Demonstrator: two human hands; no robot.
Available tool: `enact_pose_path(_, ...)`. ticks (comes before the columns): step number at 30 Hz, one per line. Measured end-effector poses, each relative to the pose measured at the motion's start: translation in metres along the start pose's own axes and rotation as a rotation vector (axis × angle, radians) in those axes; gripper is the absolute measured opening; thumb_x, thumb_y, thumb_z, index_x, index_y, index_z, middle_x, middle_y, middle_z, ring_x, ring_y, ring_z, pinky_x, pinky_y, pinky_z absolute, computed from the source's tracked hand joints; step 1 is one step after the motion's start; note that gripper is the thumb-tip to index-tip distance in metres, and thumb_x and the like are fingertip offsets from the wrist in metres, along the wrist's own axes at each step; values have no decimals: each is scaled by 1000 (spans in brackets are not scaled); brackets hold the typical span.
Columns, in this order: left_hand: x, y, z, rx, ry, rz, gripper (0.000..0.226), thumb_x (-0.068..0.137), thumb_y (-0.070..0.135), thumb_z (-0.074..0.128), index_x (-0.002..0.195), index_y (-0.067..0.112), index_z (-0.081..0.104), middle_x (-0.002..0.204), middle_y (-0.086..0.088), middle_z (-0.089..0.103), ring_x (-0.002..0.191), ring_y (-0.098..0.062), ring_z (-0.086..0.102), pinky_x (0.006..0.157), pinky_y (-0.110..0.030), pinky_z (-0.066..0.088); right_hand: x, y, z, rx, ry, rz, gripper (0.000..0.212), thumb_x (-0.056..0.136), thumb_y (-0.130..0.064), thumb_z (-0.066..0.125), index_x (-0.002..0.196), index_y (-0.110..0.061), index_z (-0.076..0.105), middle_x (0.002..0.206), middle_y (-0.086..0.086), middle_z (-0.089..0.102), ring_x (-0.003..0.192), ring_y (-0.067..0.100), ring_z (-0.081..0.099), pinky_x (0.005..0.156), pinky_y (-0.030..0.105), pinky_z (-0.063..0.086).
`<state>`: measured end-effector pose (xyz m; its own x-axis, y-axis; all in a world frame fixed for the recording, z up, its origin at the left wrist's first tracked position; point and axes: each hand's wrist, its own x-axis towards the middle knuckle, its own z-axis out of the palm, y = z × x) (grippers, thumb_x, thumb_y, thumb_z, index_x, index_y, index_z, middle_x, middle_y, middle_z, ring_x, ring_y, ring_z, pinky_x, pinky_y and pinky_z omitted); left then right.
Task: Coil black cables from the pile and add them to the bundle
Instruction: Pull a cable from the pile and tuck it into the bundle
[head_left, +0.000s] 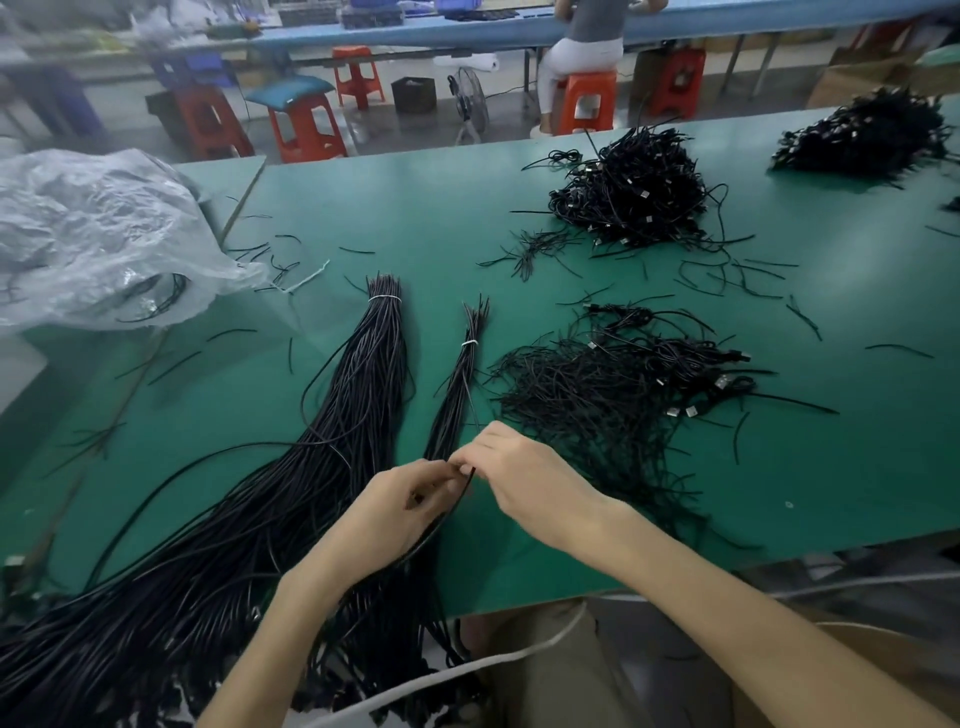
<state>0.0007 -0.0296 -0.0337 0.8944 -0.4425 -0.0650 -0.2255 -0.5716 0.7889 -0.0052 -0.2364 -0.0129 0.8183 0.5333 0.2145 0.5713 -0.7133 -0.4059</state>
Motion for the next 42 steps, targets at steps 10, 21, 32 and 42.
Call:
enact_pose_path(10,11,-17,-6,-239,-50,-126,40,103,46,45,96,23,78,94,-1,79,84,-19,75,72,-30,52,-13,-13,-47,892,429,375,26,107,-5,46,100,-8,71,73,5,72,64,22,66,54,32,54)
enact_pose_path(21,-28,-5,-54,-615,-337,-37,63,106,58,39,117,4,70,85,-15,68,70,-29,64,78,-33,55,-32,60,-79,2003,803,856,25,110,-12,38,115,0,59,66,-2,55,52,6,48,44,17,39)
enact_pose_path(32,9,19,44,273,-98,-94,53,95,50,66,139,26,49,126,12,46,116,-5,50,103,-30,48,-41,54,-75,2018,687,853,22,110,-12,43,113,-1,62,68,-2,56,55,7,50,46,17,41)
enact_pose_path(42,11,17,30,-441,306,-112,12,98,28,67,102,26,78,87,2,73,75,-13,66,65,-27,50,-72,47,-64,1306,473,775,28,110,-22,45,115,-5,67,71,-1,58,49,8,32,40,19,23)
